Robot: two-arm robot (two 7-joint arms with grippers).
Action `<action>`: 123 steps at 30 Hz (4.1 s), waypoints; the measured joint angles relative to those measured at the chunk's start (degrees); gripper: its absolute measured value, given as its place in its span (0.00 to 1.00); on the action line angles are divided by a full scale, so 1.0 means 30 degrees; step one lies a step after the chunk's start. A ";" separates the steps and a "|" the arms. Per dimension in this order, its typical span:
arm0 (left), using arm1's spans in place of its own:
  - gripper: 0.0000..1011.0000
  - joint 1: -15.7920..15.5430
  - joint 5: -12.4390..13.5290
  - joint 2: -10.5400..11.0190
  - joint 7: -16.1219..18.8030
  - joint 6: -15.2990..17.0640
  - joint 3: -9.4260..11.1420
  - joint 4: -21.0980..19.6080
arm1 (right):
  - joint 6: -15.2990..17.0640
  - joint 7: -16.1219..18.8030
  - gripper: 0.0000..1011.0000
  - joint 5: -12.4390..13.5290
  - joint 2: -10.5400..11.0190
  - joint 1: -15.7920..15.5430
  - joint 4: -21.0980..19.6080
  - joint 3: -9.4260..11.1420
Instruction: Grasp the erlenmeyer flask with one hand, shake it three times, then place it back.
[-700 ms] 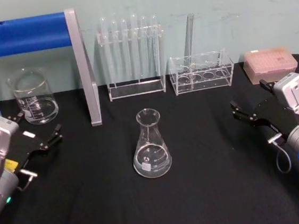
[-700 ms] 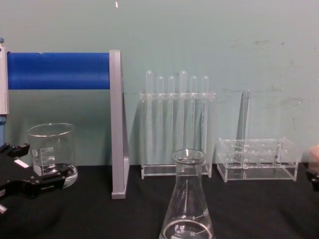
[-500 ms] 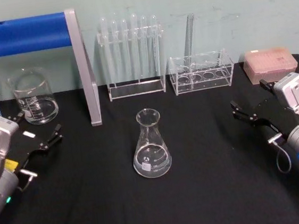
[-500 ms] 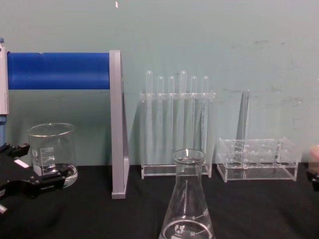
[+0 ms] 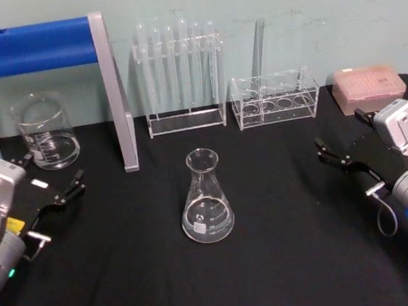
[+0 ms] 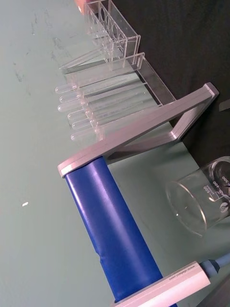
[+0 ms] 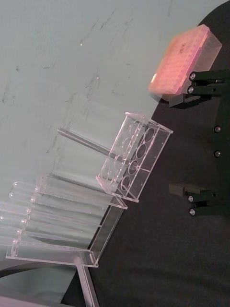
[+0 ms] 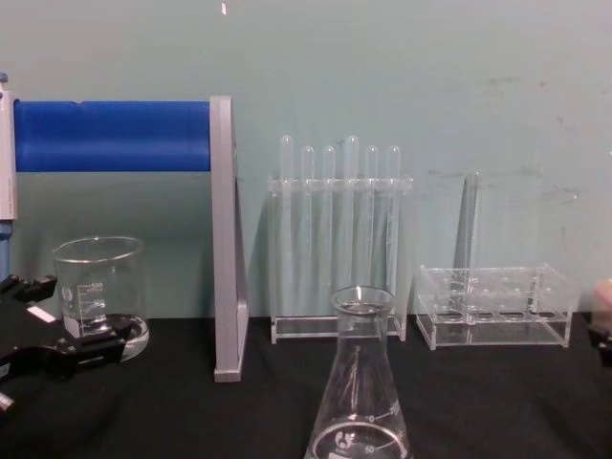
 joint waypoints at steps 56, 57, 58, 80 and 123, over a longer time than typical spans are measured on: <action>0.99 0.0002 0.0000 0.0000 0.0000 0.0001 0.0001 0.0001 | -0.0182 0.7599 0.99 0.3248 -0.2281 -0.2190 -0.2802 0.0558; 0.99 0.0002 -0.0001 0.0001 0.0000 0.0000 0.0001 0.0000 | -0.0158 0.7681 0.99 0.3258 -0.2340 -0.2156 -0.2779 0.0553; 0.99 0.0001 -0.0001 0.0000 0.0000 0.0000 0.0000 0.0000 | -0.0110 0.7849 0.99 0.3268 -0.2447 -0.2086 -0.2726 0.0538; 0.99 0.0001 0.0000 0.0000 -0.0001 0.0000 0.0001 0.0001 | 0.0586 0.9417 0.99 0.2696 -0.3856 -0.0932 -0.1391 0.0348; 0.99 0.0001 0.0000 0.0001 0.0000 0.0000 0.0001 0.0000 | 0.0069 0.9955 0.99 0.1467 -0.6163 0.1770 0.1926 -0.0100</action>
